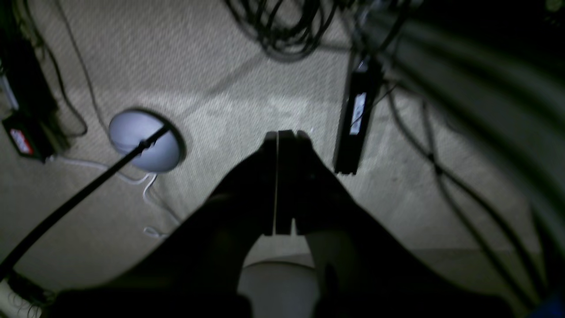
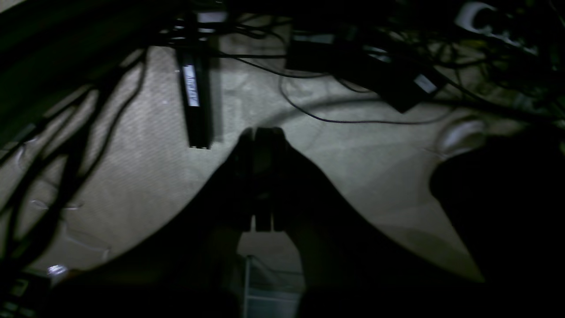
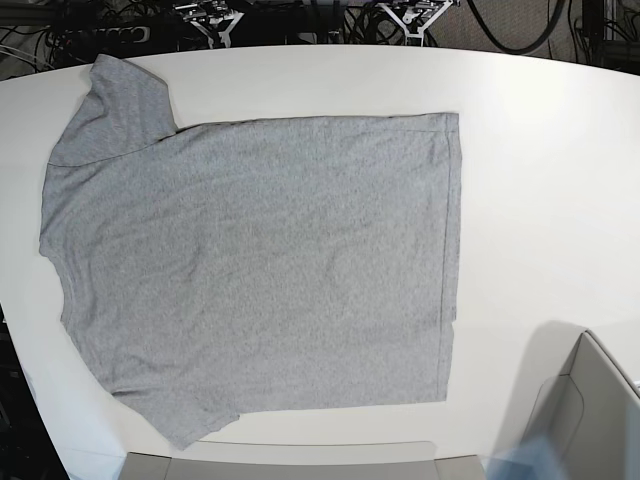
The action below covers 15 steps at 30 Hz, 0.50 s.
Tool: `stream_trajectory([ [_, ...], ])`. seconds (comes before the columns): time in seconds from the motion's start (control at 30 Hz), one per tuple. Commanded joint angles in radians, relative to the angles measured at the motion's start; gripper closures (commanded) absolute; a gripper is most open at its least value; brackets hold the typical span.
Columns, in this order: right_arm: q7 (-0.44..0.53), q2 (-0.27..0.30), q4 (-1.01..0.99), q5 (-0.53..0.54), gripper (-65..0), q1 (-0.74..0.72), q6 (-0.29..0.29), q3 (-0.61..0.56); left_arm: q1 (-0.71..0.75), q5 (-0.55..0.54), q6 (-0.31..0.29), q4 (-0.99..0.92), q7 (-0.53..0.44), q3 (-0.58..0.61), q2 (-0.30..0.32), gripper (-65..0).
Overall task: Fold the T-shirt properly
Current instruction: 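Move both grippers from rest toward the shirt edge nearest the arms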
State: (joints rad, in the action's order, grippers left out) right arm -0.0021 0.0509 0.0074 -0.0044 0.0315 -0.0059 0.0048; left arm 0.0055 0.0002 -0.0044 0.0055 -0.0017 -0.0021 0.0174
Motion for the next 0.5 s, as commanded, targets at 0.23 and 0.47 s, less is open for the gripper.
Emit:
stream_trajectory([
  [0.23, 0.006, 0.0, 0.006, -0.001, -0.1, 0.026, 0.001, 0.002, 0.061, 0.002, 0.004, 0.109, -0.007, -0.002, 0.025, -0.3],
  [0.47, 0.007, 0.002, 0.006, -0.001, -0.1, 0.028, 0.001, -0.006, 0.077, 0.002, 0.002, 0.112, -0.008, -0.003, 0.033, -0.3],
])
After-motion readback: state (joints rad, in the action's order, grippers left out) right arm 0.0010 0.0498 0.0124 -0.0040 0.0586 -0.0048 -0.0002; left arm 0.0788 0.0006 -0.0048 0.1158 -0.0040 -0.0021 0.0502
